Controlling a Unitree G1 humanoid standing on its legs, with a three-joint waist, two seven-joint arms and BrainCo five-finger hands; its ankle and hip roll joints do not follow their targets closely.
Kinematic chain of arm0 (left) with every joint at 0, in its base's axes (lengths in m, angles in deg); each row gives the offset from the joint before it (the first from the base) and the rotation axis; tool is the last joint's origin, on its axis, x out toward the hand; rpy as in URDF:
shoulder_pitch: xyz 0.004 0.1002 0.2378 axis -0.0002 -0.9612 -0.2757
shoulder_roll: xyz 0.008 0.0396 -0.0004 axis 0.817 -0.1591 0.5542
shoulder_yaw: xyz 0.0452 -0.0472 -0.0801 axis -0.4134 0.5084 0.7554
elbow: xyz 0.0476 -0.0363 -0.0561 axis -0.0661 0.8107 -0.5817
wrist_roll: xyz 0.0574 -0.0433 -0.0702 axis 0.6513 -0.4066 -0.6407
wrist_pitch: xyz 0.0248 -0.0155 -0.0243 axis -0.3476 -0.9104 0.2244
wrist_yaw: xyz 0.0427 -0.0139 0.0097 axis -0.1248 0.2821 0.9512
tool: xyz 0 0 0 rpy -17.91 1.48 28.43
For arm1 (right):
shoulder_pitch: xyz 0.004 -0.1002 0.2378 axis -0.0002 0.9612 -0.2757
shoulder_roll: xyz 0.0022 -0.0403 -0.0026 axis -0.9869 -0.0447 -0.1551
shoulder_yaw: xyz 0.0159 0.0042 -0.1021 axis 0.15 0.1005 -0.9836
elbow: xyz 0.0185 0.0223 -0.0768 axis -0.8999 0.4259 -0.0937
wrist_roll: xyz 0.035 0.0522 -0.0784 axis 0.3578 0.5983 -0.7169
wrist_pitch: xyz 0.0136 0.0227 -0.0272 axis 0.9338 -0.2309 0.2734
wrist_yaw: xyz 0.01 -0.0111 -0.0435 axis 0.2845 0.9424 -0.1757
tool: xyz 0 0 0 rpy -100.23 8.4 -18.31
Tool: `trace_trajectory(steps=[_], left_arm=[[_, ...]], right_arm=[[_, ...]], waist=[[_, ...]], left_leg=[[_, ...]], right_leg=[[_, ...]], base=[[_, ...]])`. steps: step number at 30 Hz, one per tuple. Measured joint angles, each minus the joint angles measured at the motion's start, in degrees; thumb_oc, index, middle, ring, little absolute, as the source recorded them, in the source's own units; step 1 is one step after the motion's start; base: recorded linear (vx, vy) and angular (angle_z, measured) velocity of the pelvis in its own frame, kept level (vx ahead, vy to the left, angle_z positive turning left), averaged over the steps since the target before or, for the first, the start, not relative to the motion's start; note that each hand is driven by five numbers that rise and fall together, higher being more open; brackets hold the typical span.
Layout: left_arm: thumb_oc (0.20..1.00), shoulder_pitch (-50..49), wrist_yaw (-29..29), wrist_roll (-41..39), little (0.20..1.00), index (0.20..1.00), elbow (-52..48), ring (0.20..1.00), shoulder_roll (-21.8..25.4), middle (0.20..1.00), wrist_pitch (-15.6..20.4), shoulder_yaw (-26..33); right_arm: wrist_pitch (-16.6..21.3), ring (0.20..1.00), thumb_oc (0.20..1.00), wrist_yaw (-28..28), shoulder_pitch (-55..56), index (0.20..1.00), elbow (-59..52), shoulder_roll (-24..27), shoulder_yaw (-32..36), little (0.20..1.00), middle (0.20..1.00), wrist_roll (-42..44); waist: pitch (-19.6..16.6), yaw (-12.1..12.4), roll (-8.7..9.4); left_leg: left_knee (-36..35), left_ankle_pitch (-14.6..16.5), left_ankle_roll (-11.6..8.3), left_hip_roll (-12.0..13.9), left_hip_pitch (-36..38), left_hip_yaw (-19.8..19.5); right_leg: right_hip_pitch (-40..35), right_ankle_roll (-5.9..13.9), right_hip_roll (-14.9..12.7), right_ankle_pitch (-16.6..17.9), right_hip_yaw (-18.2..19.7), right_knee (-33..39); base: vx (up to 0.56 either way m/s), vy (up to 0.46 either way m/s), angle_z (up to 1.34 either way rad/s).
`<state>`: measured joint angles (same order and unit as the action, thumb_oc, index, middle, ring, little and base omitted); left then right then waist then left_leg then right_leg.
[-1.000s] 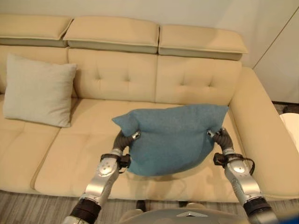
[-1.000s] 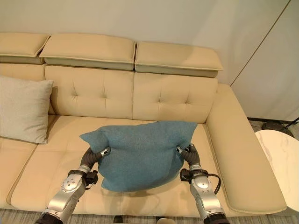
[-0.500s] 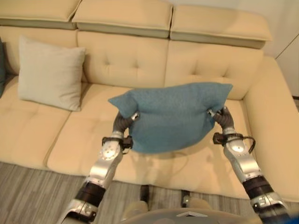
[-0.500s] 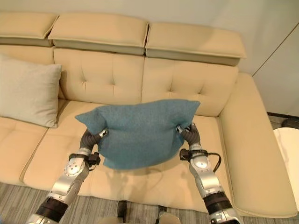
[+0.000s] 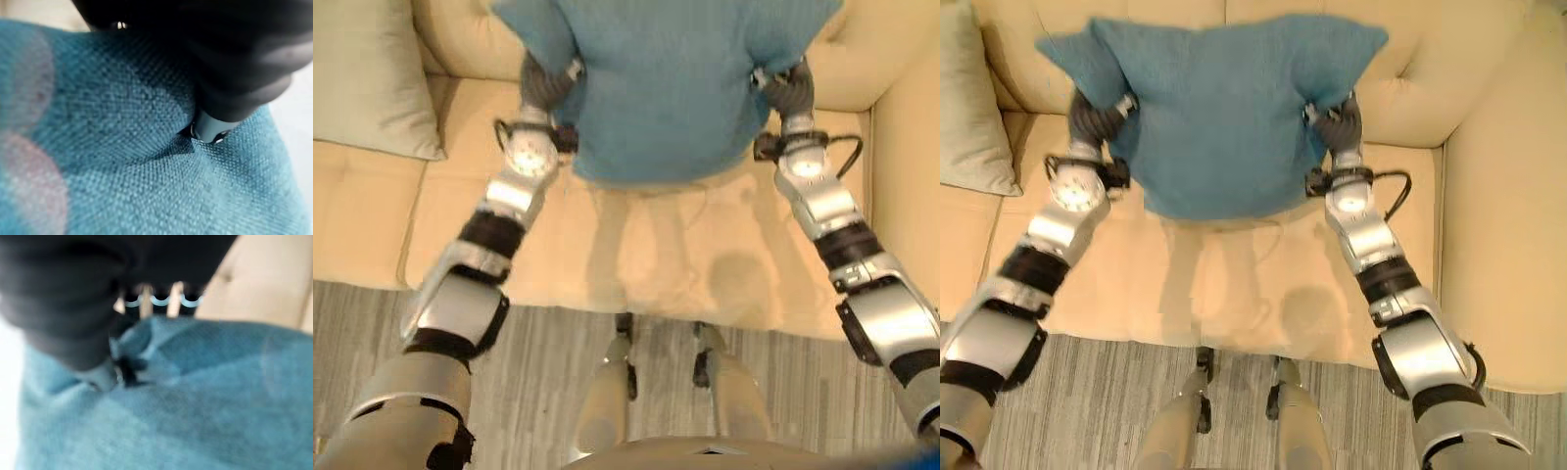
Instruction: Pick up all the scattered cushions and arrange them neatly on the sofa.
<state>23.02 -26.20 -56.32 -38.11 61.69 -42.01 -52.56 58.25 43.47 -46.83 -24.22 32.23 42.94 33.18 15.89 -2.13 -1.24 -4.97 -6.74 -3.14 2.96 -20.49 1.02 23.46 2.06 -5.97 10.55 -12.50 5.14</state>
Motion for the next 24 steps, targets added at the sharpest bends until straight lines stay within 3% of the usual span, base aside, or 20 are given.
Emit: trace_trajectory(steps=[4, 5, 6, 7, 10, 15, 24], left_arm=[[0.2, -0.32, 1.03, -0.13, 0.2, 0.2, 0.1, 0.2, -0.72, 0.2, 0.01, -0.1], [0.2, -1.12, 1.03, -0.13, 0.2, 0.2, 0.09, 0.2, -1.08, 0.2, 0.01, 0.04], [0.2, -2.36, 1.03, -0.14, 0.2, 0.2, 0.04, 0.2, -1.23, 0.2, 0.01, -0.02], [0.2, -3.59, 1.23, -0.28, 0.2, 0.2, 0.05, 0.2, -1.15, 0.2, 0.01, 0.05], [0.2, -3.26, 1.14, -0.31, 0.2, 0.2, 0.04, 0.2, -1.77, 0.2, 0.02, -0.09], [0.2, -3.99, 1.37, -0.4, 0.2, 0.2, 0.04, 0.2, -2.72, 0.2, 0.02, 0.24], [0.2, -5.98, 1.89, -1.17, 0.2, 0.2, -0.89, 0.2, -2.81, 0.2, 0.53, 0.36]], right_arm=[[-0.01, 0.2, 0.2, -0.97, 0.27, 0.2, 0.4, 0.95, -2.32, 0.2, 0.2, 0.0], [-0.15, 0.2, 0.2, -1.03, 0.58, 0.2, 0.53, 0.94, -2.8, 0.2, 0.2, 0.02], [-0.26, 0.2, 0.2, -1.05, 0.88, 0.2, 0.67, 0.71, -3.05, 0.2, 0.2, 0.0], [-0.34, 0.2, 0.2, -1.02, 0.94, 0.2, 0.59, 0.58, -3.32, 0.2, 0.2, -0.05], [-0.64, 0.2, 0.2, -1.1, 1.18, 0.2, 0.76, 0.7, -3.24, 0.2, 0.2, -0.02], [-0.84, 0.2, 0.2, -1.37, 1.27, 0.2, 0.64, 0.58, -3.07, 0.2, 0.2, -0.06], [-1.18, 0.2, 0.2, -1.28, 2.51, 0.2, 0.44, 0.31, -3.29, 0.2, 0.2, -0.22]], waist=[[0.1, -0.06, -0.06], [0.69, -0.25, 0.37], [1.94, -0.44, 2.49], [1.53, 0.37, 0.77], [1.78, -0.74, 1.0], [1.66, -0.01, 1.2], [1.66, -0.18, 1.19]], left_leg=[[0.17, -0.03, -0.04, -0.04, 0.09, 0.01], [3.12, 0.27, -0.44, -0.56, -0.82, 0.12], [9.72, 1.88, -1.28, -1.99, -4.35, 0.21], [1.04, -3.99, -0.25, 0.35, -1.54, 0.04], [-0.18, -3.8, -0.32, -0.09, -2.05, -0.31], [-0.19, -3.78, -0.34, -0.52, -2.06, -0.19], [-0.2, -3.46, -0.6, 0.46, -2.94, -0.02]], right_leg=[[-0.08, -0.05, -0.06, 0.04, -0.02, -0.01], [-0.79, -0.44, -0.59, 0.32, -0.12, -0.01], [-2.14, -0.7, -2.61, 0.55, 0.45, -0.05], [-2.31, -0.15, -0.36, 0.07, 0.82, -0.03], [-1.63, 0.22, -0.53, -0.11, 0.64, -0.01], [-1.57, 1.17, -0.92, -0.75, 0.71, 0.01], [-0.16, 0.84, 0.37, -0.28, 0.9, 0.0]], base=[[0.0, 0.001, 0.02], [0.01, 0.007, 0.2], [0.03, 0.007, -0.15], [0.02, 0.004, -0.27], [0.02, -0.002, -0.01], [0.0, -0.001, 0.01], [-0.01, -0.002, -0.06]])
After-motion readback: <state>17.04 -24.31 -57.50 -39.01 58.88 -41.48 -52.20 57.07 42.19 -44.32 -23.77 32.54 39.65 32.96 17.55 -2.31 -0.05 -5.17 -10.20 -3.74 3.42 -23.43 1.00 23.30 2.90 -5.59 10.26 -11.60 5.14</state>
